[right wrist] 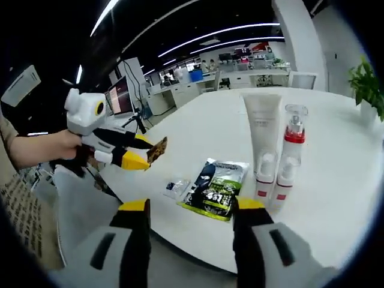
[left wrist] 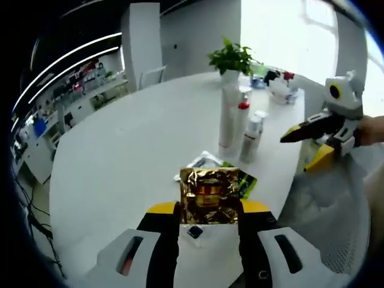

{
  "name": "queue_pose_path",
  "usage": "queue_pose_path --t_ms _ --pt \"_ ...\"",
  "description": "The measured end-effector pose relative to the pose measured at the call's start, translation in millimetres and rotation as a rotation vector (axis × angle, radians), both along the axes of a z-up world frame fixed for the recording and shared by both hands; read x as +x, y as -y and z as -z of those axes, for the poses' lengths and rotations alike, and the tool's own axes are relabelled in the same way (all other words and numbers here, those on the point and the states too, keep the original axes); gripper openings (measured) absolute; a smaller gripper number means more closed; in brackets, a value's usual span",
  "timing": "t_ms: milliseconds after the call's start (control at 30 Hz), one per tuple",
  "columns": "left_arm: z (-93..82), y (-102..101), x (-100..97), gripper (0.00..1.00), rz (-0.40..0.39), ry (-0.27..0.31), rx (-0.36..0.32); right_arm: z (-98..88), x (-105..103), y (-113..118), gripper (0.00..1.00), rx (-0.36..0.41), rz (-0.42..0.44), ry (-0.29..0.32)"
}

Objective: Arrange the skincare products in the storage area until every visible bottle or jar stands upright without overlapping.

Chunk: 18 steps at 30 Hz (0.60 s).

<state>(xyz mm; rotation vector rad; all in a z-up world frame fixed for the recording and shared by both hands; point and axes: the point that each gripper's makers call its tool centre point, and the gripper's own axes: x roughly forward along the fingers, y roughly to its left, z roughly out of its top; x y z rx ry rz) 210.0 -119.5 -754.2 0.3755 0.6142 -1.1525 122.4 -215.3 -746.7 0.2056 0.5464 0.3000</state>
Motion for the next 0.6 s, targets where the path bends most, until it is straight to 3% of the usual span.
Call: queue_pose_path --t_ms 300,600 --pt "1.6 -1 -32.8 0.35 -0.035 -0.055 -0.043 -6.1 6 -22 0.40 0.052 -0.051 0.002" --pt "-5.0 5 -43.5 0.35 -0.035 -0.034 -0.062 -15.1 17 -38 0.31 0.129 -0.074 0.005"
